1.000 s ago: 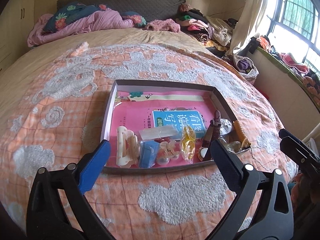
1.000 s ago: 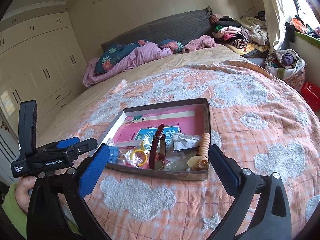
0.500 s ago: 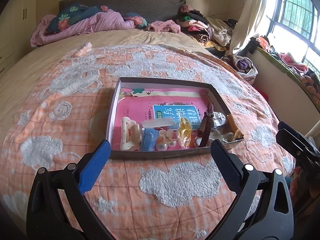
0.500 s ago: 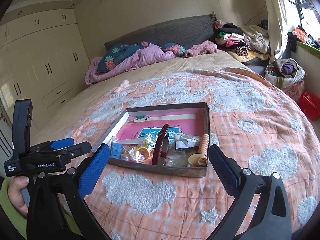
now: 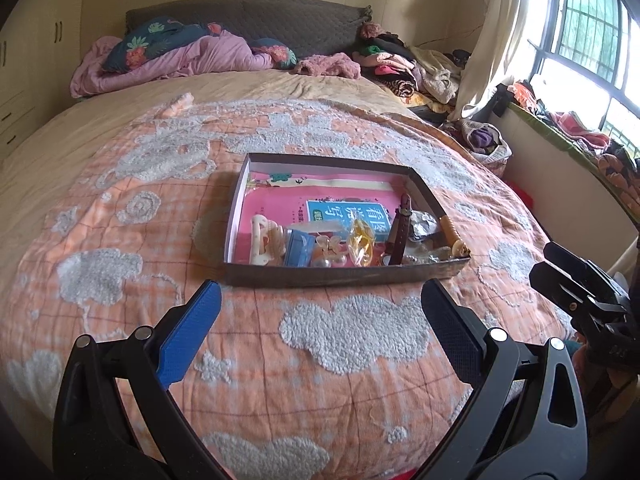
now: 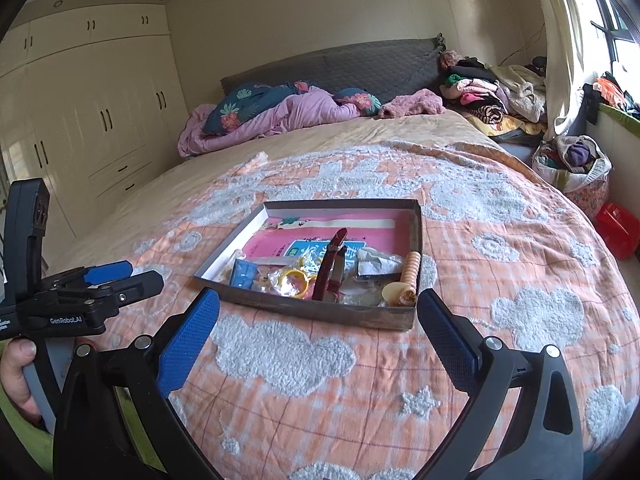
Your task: Organize jewelry
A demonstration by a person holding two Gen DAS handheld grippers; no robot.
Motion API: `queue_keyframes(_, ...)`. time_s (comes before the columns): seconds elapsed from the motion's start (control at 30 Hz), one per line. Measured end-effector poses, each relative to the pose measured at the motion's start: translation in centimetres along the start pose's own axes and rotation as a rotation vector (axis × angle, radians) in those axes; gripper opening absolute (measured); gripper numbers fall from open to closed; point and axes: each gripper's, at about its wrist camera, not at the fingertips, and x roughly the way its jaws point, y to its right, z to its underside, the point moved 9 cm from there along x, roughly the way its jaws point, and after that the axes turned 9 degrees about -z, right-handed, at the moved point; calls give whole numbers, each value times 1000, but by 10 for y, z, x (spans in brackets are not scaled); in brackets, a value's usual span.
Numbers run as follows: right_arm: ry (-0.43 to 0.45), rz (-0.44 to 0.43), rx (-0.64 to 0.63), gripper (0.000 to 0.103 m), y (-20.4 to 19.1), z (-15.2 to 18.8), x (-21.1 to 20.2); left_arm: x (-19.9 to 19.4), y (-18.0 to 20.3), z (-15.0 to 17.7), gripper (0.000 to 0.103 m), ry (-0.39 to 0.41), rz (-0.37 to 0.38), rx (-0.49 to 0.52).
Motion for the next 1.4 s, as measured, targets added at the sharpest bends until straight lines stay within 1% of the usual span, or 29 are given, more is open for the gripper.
queue_keyframes(0.17, -7, 11, 10, 99, 1, 14, -5, -2, 2, 16, 94, 1, -6, 11)
queue_keyframes(0.47, -1, 89, -6, 99, 10, 39, -10, 11, -5, 48, 94, -32, -18, 5)
queue_keyframes(0.53, -6, 86, 8, 99, 12, 44, -8, 13, -7, 52, 94, -27, -29, 7)
queue_keyframes(0.6, -24, 82, 13, 99, 13, 50, -5, 15, -9, 56, 94, -39, -28, -5)
queue_keyframes(0.8, -58, 65, 4, 99, 8, 57, 3, 14, -9, 56, 94, -38, -27, -3)
queue_keyframes(1.4, -64, 59, 4, 99, 5, 59, 3, 10, -12, 56, 94, -37, -45, -9)
